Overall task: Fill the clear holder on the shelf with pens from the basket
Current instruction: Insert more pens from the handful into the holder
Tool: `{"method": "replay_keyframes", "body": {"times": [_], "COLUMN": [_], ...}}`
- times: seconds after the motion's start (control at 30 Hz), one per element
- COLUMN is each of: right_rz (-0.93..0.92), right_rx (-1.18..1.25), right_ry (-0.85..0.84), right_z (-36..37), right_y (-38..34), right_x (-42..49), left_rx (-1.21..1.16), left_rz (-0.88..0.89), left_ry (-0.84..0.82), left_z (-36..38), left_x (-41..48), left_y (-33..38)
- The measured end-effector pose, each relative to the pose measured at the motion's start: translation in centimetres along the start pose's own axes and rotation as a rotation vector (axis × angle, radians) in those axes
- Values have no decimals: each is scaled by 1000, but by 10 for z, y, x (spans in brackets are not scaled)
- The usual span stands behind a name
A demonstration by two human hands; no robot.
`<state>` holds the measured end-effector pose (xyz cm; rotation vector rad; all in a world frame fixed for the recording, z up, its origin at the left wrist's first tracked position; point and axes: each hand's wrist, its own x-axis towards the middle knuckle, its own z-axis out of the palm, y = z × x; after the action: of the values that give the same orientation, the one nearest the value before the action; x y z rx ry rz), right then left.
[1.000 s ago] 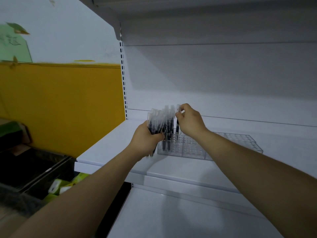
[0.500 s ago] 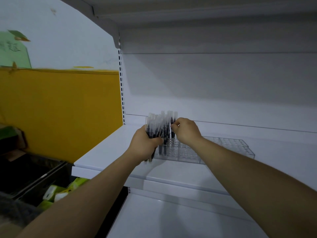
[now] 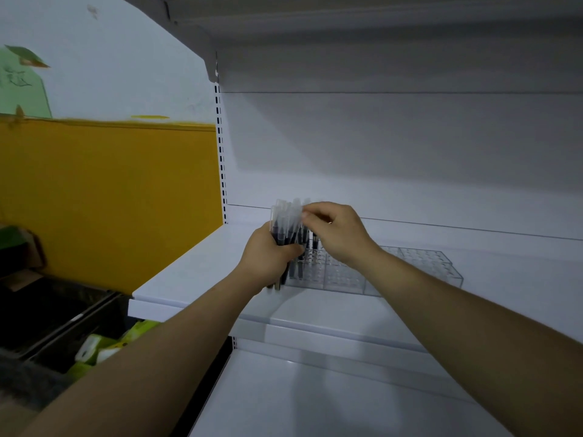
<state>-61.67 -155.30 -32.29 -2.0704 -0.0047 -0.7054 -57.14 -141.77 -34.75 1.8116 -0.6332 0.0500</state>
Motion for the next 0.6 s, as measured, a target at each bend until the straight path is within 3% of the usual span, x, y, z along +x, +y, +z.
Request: {"method": "replay_keyframes", "body": {"times": [0.33,0.5,0.6], "right_rz": [54,50,29], "right_rx": [84,266,164], "right_ry": [53,333,406], "right_z": [-3,-16,-22], "right_y": [1,-3,4], "right_x": [2,14,22], "left_rx": [-35,5,29], "left_rz": [25,-36,-66], "left_ry": [4,110,117], "left_z": [6,-4,-8], "left_x": [-2,6,7], "left_y": [-1,-11,-16]}}
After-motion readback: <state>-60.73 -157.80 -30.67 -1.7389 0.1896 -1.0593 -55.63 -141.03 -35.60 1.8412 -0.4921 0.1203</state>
